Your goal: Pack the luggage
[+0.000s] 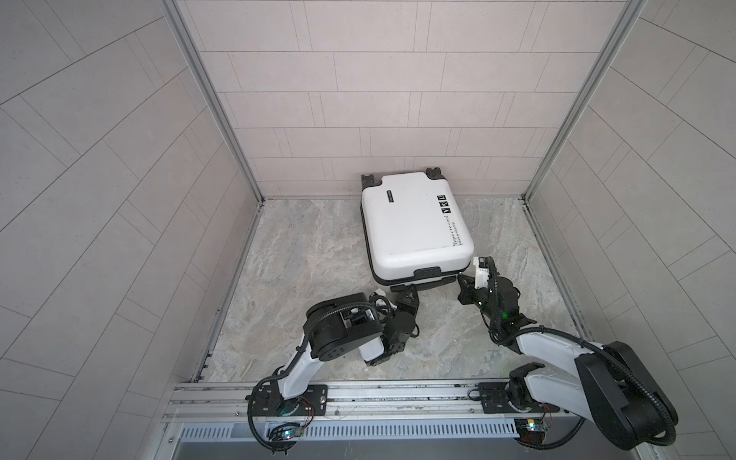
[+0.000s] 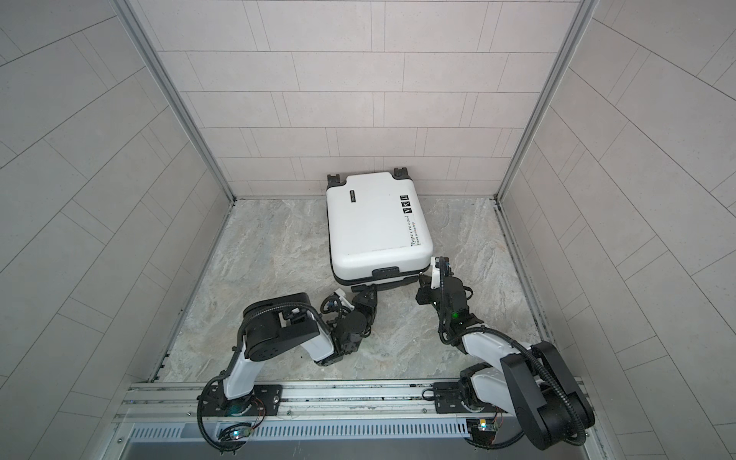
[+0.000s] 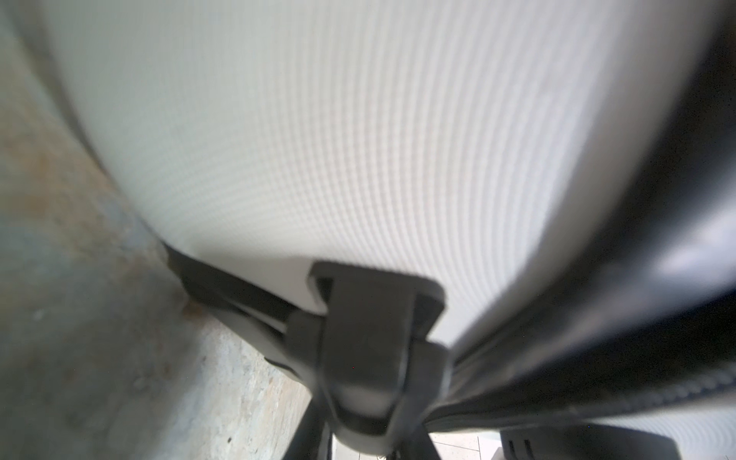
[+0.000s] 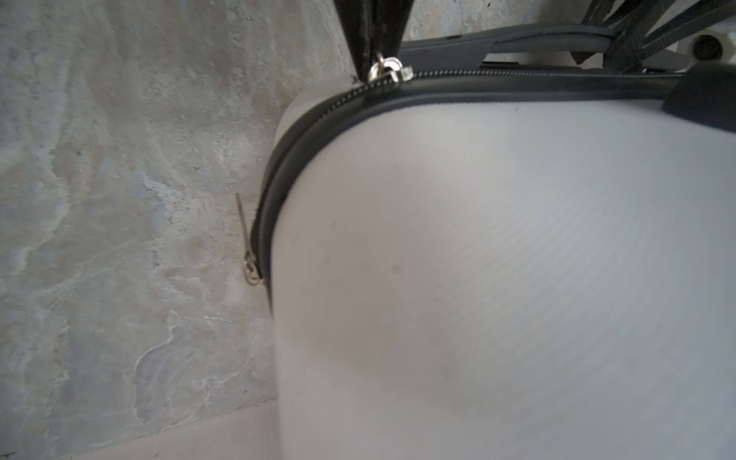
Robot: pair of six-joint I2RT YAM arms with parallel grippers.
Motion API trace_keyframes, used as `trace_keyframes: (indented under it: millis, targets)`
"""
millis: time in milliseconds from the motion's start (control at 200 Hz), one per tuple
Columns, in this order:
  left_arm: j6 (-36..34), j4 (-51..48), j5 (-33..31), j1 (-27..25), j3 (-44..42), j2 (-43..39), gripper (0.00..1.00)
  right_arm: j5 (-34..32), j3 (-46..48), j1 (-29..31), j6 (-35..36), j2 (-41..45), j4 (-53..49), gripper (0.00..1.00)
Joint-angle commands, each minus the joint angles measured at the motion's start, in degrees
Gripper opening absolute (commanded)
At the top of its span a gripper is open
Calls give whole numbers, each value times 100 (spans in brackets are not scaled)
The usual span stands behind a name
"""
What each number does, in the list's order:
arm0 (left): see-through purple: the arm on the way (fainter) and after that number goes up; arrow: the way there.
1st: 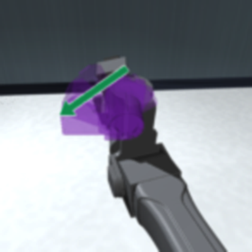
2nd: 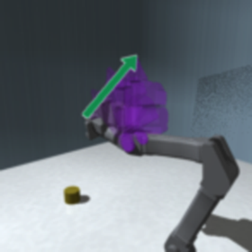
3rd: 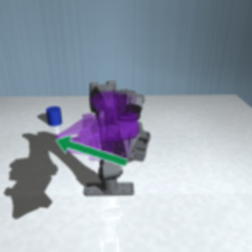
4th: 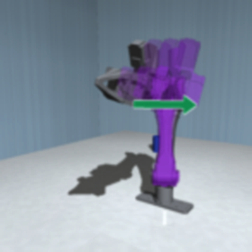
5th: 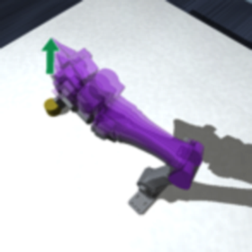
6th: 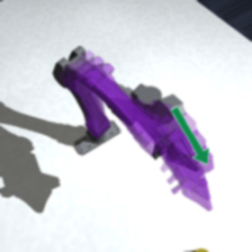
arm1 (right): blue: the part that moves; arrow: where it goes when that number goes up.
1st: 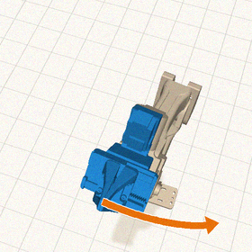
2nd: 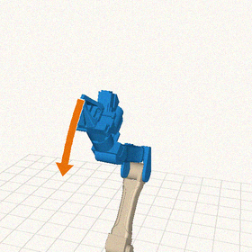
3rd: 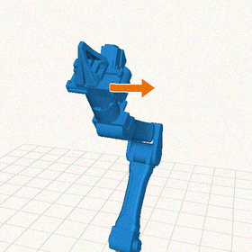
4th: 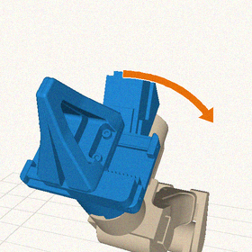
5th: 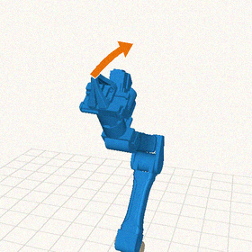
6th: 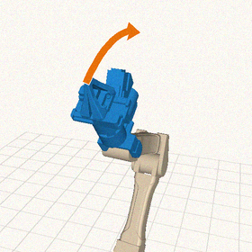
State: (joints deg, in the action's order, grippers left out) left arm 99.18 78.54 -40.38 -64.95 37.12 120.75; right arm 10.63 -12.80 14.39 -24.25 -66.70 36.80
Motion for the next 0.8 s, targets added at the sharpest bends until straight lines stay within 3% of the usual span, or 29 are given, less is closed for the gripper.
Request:
trace_keyframes:
  millis: [0, 796]
  targets:
    - [-99, -185, -660, 108, -247, -190, 0, -431, 40, -226, -58, 96, 46, 0]
    - [-60, -189, -1057, 114, -1252, -818, 0, -273, 30, -308, -142, 43, 95, 0]
